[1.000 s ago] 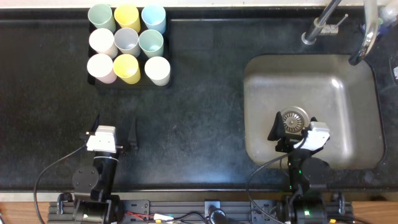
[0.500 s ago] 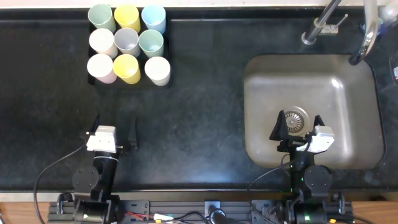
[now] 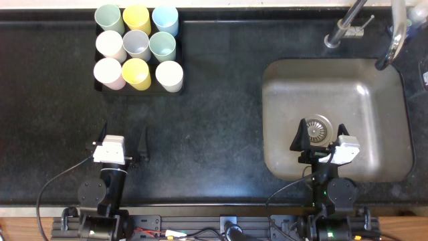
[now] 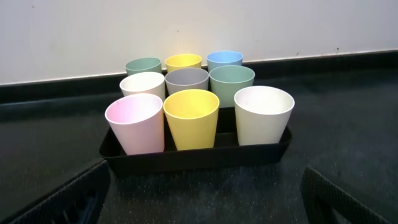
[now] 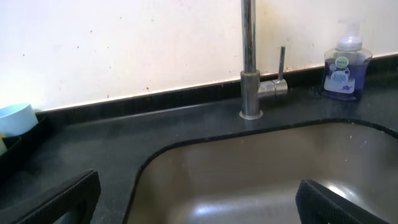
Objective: Store Cups
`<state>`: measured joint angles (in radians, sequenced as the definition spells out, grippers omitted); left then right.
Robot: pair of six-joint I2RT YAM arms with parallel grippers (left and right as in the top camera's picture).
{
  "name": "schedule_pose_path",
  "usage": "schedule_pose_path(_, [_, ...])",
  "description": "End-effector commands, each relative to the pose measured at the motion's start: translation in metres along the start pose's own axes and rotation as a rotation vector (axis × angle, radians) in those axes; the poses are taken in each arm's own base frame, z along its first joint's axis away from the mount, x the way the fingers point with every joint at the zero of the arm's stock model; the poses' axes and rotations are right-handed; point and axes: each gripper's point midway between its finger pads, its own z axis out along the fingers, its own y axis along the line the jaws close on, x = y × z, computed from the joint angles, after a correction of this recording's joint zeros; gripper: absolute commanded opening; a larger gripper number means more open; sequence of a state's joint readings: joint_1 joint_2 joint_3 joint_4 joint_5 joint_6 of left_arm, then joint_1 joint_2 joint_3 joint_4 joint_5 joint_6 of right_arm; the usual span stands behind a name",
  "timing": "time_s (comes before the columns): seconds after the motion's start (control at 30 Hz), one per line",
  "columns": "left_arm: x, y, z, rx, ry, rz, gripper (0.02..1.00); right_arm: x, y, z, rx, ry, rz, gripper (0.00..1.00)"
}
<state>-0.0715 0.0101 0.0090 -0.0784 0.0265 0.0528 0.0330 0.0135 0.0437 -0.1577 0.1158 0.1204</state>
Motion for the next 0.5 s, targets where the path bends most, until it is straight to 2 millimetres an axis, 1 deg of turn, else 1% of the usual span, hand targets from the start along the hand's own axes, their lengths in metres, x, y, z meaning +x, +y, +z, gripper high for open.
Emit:
schedule_pose_path(0.03, [-0.0004, -0.0001, -0.0004, 0.002, -0.004, 0.011, 0.998, -0.004, -0.0004, -0.0004, 0.002, -0.022, 0.009, 0.998])
schedule_pose_path(0.13, [-0.0005, 0.0, -0.0004, 0.002, -0.004, 0.011, 0.998, -0.0057, 0.0005, 0.002, -0.008, -0.063, 0.013, 0.996])
schedule_pose_path(0.23, [-0.0007, -0.0042, -0.0004, 0.019, -0.005, 0.012, 1.0, -0.0057, 0.0012, 0.002, -0.012, -0.063, 0.013, 0.998])
schedule_pose_path(0.5, [-0.0008, -0.004, -0.0004, 0.018, -0.005, 0.012, 0.998, -0.0053, 0.0048, 0.0018, -0.026, -0.061, 0.013, 0.996])
